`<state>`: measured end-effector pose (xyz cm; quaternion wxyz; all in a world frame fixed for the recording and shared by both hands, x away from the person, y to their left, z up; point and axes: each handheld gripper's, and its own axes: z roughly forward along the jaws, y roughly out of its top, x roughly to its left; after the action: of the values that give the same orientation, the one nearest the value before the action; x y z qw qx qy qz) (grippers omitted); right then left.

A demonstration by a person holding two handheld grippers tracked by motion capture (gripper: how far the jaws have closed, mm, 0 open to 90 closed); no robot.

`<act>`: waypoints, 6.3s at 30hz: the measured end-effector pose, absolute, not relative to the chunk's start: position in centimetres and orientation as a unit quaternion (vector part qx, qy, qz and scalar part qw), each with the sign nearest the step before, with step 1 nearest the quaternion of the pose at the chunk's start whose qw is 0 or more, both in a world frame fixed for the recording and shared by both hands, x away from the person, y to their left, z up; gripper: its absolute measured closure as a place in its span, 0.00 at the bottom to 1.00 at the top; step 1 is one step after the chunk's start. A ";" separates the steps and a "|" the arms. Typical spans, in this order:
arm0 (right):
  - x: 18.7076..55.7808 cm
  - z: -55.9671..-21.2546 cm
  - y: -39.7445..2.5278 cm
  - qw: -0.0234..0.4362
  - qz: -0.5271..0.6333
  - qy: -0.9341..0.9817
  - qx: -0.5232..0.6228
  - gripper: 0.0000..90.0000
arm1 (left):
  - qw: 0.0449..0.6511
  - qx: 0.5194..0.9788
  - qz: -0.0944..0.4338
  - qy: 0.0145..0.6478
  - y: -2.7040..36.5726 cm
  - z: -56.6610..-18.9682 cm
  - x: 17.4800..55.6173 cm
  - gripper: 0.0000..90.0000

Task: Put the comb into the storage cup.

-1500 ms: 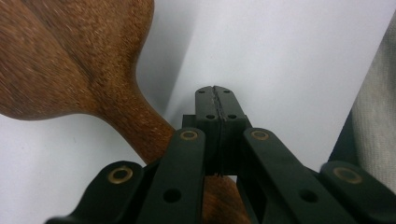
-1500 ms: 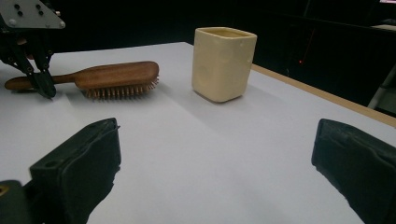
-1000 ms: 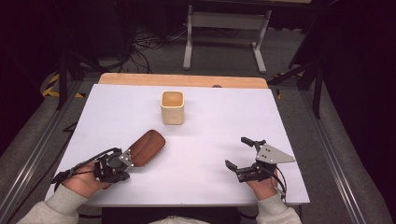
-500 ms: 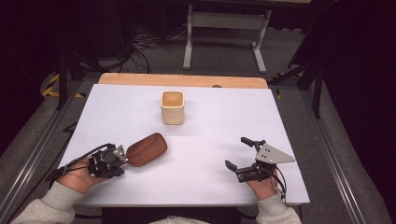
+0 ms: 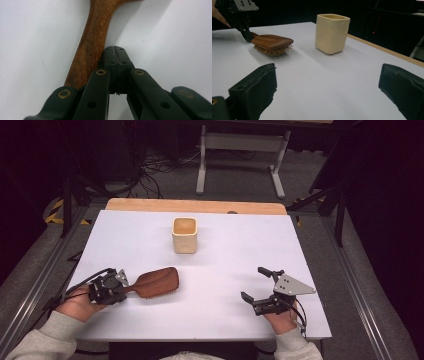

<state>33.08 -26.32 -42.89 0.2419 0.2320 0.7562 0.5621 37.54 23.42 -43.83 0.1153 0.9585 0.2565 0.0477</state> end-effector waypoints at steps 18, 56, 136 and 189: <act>33.1 -42.9 -26.4 0.242 0.562 0.756 0.232 0.02 | 0.123 0.955 0.048 0.267 24.4 -43.9 38.7 1.00; 33.1 -43.0 -26.3 0.233 0.567 0.756 0.232 0.02 | 0.188 0.961 0.070 0.188 23.3 -42.1 39.9 0.01; 33.2 -43.2 -26.3 0.226 0.569 0.757 0.227 0.02 | 0.234 0.961 0.055 0.135 21.9 -40.8 38.7 0.81; 34.0 -42.1 -23.6 0.189 0.557 0.778 0.221 0.03 | 0.504 0.822 0.164 0.209 19.8 -42.7 34.2 0.81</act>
<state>34.03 -23.63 -42.09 0.1887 0.2210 0.7783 0.5566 34.24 19.78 -42.70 0.5037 0.8221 0.2091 0.1638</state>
